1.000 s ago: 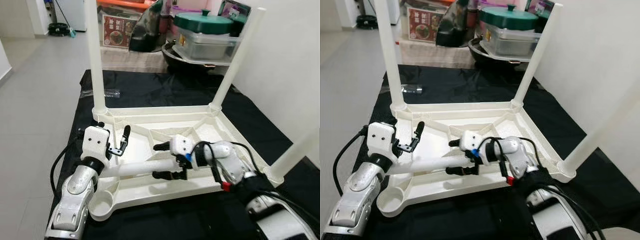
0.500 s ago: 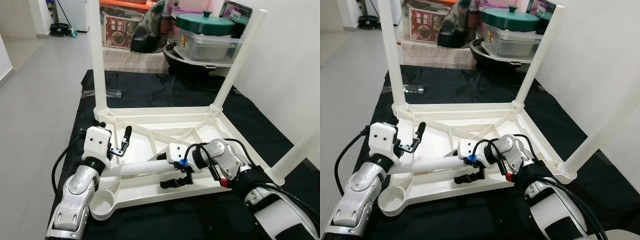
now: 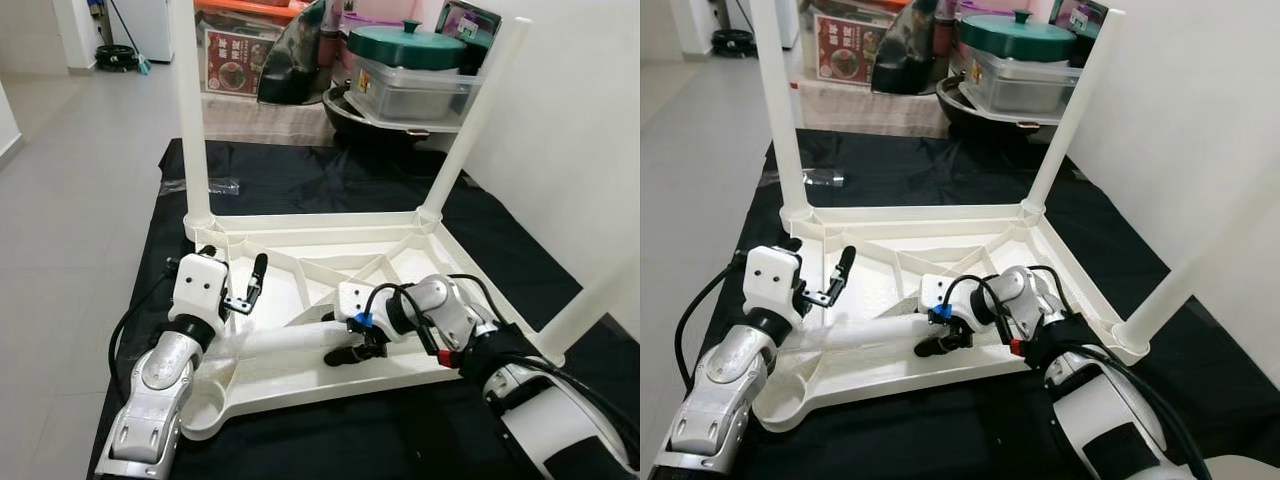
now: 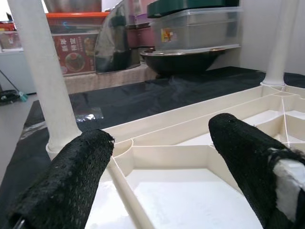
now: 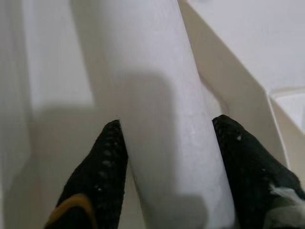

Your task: Building children table

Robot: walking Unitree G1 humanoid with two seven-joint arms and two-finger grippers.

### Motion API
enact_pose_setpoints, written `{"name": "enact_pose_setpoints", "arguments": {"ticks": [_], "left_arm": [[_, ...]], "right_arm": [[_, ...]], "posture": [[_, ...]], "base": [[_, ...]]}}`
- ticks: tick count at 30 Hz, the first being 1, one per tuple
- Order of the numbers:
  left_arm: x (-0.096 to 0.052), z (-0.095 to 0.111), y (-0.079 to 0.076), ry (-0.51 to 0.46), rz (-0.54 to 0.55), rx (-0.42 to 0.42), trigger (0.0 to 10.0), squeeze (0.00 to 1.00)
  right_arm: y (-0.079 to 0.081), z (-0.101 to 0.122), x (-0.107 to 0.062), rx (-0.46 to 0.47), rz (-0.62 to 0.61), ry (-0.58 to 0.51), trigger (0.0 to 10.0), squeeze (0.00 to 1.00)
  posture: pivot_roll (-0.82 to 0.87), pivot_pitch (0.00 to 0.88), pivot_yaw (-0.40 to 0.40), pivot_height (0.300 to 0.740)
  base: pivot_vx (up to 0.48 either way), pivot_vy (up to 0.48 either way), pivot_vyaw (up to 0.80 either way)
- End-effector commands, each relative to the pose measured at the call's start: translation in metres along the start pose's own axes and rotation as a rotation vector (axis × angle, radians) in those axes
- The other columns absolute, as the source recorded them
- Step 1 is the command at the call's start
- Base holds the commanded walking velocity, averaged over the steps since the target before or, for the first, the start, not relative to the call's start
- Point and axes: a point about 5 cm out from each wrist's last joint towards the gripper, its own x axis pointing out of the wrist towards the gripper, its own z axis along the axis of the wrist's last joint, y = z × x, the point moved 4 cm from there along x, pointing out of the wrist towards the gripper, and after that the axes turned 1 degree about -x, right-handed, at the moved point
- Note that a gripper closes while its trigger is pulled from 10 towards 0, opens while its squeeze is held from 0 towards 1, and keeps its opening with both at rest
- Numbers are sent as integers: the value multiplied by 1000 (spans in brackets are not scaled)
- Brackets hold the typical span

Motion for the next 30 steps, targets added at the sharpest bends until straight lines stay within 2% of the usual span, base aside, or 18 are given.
{"name": "enact_pose_setpoints", "arguments": {"ticks": [1,7,13,15,17,19,21,22,24,30], "left_arm": [[0,-6,-3,26,-10,9,10000,0],[0,-7,-4,28,-14,12,10000,0],[1,-8,-6,30,-22,13,10000,0],[1,-8,-7,30,-24,12,10000,0],[1,-8,-7,31,-25,10,10000,0],[1,-9,-7,31,-25,10,10000,0],[1,-9,-8,31,-24,8,10000,0],[1,-9,-8,31,-24,8,10000,0],[2,-9,-8,31,-23,7,10000,0],[2,-9,-7,29,-21,8,10000,0]], "right_arm": [[-4,6,-4,46,-24,-76,0,0],[-7,18,-14,23,-4,-150,0,0],[-21,34,-40,-32,-32,-218,0,0],[-29,43,-50,-44,-64,-254,0,0],[-45,57,-63,-34,-166,-324,0,0],[-51,62,-67,-27,-202,-350,0,0],[-77,72,-90,49,-381,-432,0,0],[-77,72,-90,49,-381,-432,0,0],[-89,74,-103,97,-477,-470,0,0],[-87,73,-106,119,-477,-504,0,0]], "posture": [[117,0,-170,740],[115,0,-168,740],[108,0,-163,740],[106,0,-162,740],[106,0,-162,740],[106,0,-162,740],[104,0,-164,740],[104,0,-164,740],[106,0,-165,740],[106,0,-162,740]], "base": [[0,0,0],[0,0,0],[0,0,0],[0,0,0],[0,0,0],[0,0,0],[0,0,0],[0,0,0],[0,0,0],[0,0,0]]}}
